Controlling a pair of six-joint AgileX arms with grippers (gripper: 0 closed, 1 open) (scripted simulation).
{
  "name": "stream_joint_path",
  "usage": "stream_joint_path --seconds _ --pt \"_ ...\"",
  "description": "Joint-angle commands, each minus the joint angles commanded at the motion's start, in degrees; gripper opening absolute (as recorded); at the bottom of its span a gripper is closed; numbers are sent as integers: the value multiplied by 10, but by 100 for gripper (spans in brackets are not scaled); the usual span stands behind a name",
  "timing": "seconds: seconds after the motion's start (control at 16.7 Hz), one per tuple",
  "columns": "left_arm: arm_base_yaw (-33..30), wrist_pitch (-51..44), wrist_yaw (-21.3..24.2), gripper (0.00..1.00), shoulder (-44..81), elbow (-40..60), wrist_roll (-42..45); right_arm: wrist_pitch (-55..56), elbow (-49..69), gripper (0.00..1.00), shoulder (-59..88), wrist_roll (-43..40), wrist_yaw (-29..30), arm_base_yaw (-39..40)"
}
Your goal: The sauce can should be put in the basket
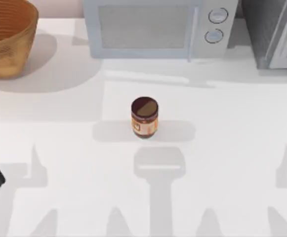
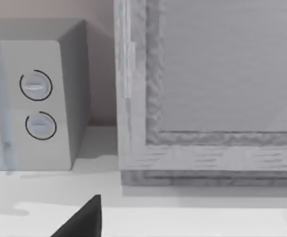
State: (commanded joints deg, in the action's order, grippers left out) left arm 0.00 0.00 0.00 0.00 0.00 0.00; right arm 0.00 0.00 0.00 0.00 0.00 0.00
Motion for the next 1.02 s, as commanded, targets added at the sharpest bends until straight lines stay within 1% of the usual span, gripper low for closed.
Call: stream_joint_path --seconds 0.18,0.3,0.42,0.66,1.02 --pt "-1 5 4 100 4 5 -1 0 0 100 0 0 0 0" --pt "-7 31 24 100 30 24 -5 0 0 100 0 0 0 0" --pt "-15 70 57 100 79 52 -12 0 0 100 0 0 0 0" --pt "-29 179 152 100 247 121 -23 0 0 100 0 0 0 0" --pt "-48 394 340 100 611 249 -22 0 0 100 0 0 0 0"
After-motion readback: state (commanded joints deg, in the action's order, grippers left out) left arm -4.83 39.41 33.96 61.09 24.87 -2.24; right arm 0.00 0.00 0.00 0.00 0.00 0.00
